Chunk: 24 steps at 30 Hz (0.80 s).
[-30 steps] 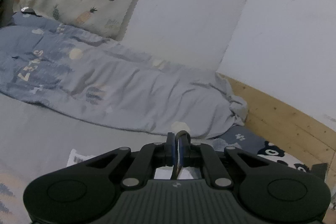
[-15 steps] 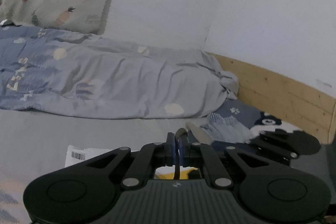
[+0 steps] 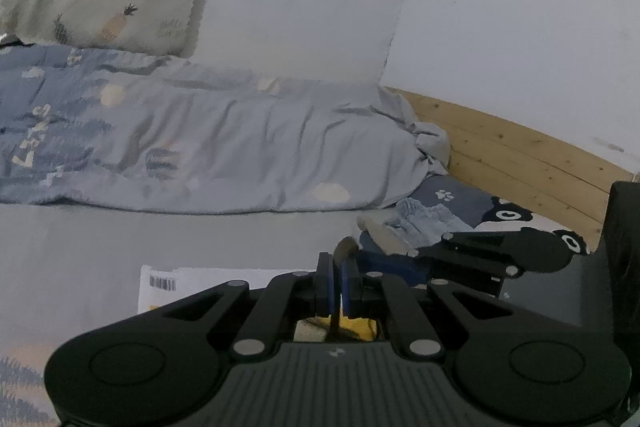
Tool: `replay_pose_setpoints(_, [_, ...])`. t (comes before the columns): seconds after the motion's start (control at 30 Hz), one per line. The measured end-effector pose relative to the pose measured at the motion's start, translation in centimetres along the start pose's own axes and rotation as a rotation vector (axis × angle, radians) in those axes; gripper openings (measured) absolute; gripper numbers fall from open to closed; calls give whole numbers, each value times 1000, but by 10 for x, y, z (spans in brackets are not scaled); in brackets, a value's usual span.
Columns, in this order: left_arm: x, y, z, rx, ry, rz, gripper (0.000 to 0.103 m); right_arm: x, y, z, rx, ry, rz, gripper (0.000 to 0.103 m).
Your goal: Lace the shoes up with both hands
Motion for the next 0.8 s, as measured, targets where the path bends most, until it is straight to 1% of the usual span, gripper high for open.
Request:
replay_pose_setpoints(0.07, [-2,3,0,4,3,14,2,1,2,-1,-6,-18,-8,2])
replay_pose_setpoints(0.1, [-3,5,0,6,5,21,2,0,3,-2,-9,-20,-13,0])
replay_pose_setpoints(0.2, [-6,10,0,12,9,45,2,-1,3,-8,-25,-18,-26,0])
replay_pose_setpoints(0.27, [-9,16,1,11,9,110,3,-2,5,-10,-50,-20,-18,0])
replay_pose_setpoints(0.3, [-11,19,1,14,8,143,5,-3,5,-9,-62,-21,-11,0])
replay_pose_setpoints(0.4, [-13,28,5,54,-19,225,23,-5,6,-8,-91,-20,-3,0])
replay_pose_setpoints(0.43, [-14,33,8,66,-46,285,30,-5,6,-9,-100,-17,3,0])
replay_pose_setpoints(0.5, [-16,42,15,86,-99,407,36,-5,6,-9,-116,-17,2,0])
replay_pose_setpoints(0.57, [-21,52,21,37,-149,581,42,-5,6,-9,-124,-16,4,0])
replay_pose_setpoints(0.6, [-23,55,23,-3,-174,665,43,-4,6,-9,-125,-19,5,0])
replay_pose_setpoints(0.67, [-28,57,26,-64,-215,782,43,-4,7,-9,-126,-16,7,0])
replay_pose_setpoints(0.77, [-41,60,23,-149,-218,961,43,-3,8,-11,-133,-18,11,0])
replay_pose_setpoints(0.8, [-46,61,21,-164,-211,1015,43,-2,8,-12,-135,-18,11,0])
Point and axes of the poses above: each gripper's, at about its wrist camera, not at the fingertips, and z roughly against the way its jaws point, y to its left, x to its top, the point moved 2 cm from there along -z, roughly the way its jaws point, and after that the axes turned 10 degrees about -y, right-handed, at the moved point
